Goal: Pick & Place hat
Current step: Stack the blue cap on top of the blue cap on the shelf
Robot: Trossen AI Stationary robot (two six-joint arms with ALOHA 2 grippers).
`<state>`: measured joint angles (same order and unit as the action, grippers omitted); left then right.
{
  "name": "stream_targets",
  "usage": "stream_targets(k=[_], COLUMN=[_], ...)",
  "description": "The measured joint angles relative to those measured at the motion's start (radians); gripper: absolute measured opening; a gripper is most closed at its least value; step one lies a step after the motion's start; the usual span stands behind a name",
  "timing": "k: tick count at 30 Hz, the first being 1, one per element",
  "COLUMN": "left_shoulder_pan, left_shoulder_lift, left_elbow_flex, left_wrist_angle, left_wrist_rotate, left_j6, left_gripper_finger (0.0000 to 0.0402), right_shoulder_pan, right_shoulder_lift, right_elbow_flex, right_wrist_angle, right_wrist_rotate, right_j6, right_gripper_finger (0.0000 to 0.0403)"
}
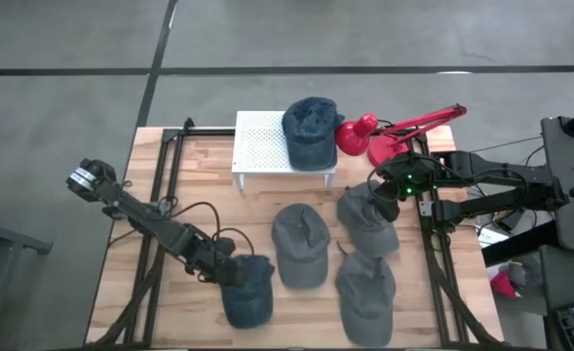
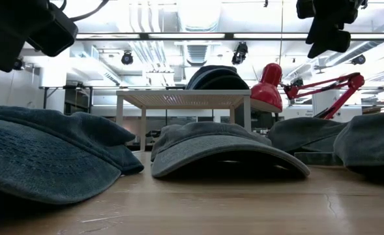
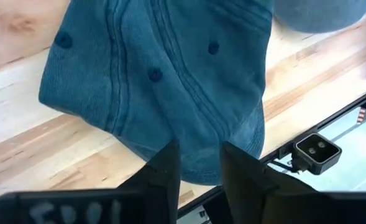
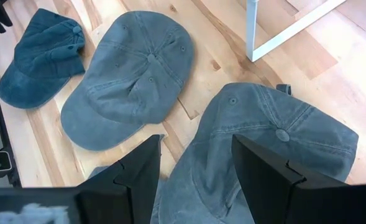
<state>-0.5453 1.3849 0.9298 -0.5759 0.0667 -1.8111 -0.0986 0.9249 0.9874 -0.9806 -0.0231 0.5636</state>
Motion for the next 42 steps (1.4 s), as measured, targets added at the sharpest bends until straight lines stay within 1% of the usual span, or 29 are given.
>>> stream_targets(k=[3, 7, 11, 14, 17, 29, 34, 38, 42], left_shoulder_pan=[0.000, 0.000, 0.000, 0.000, 0.002, 0.037, 0.052, 0.056, 0.057], left_shoulder_lift=[0.000, 0.000, 0.001, 0.013, 0.039, 0.171, 0.225, 0.260, 0.273], left_elbow_flex=[0.000, 0.000, 0.000, 0.000, 0.000, -0.001, -0.001, -0.001, 0.000], left_wrist_angle=[0.000, 0.000, 0.001, 0.017, 0.031, 0.038, 0.038, 0.039, 0.038], left_wrist_rotate=[-0.014, -0.025, -0.025, -0.025, -0.025, -0.023, -0.023, -0.023, -0.027], left_j6=[-0.006, -0.044, -0.043, -0.042, -0.047, -0.049, -0.045, -0.029, -0.023], left_gripper_finger=[0.0133, 0.0191, 0.0245, 0.0268, 0.0275, 0.0261, 0.0243, 0.0202, 0.0134], right_shoulder_pan=[0.000, 0.000, 0.000, 0.000, -0.001, -0.001, 0.000, 0.000, 0.000], right_shoulder_lift=[0.000, 0.000, 0.000, 0.000, 0.000, 0.000, 0.000, 0.000, 0.000], right_elbow_flex=[0.000, 0.000, 0.000, 0.000, 0.000, 0.000, 0.000, 0.000, 0.000], right_wrist_angle=[0.000, 0.000, 0.003, 0.022, 0.045, 0.076, 0.078, 0.078, 0.078], right_wrist_rotate=[0.000, 0.000, 0.003, 0.024, 0.026, 0.027, 0.027, 0.027, 0.027], right_j6=[0.000, 0.000, -0.010, -0.017, -0.026, -0.045, -0.049, -0.052, -0.051], right_gripper_finger=[0.0195, 0.0194, 0.0196, 0.0194, 0.0194, 0.0196, 0.0194, 0.0192, 0.0192])
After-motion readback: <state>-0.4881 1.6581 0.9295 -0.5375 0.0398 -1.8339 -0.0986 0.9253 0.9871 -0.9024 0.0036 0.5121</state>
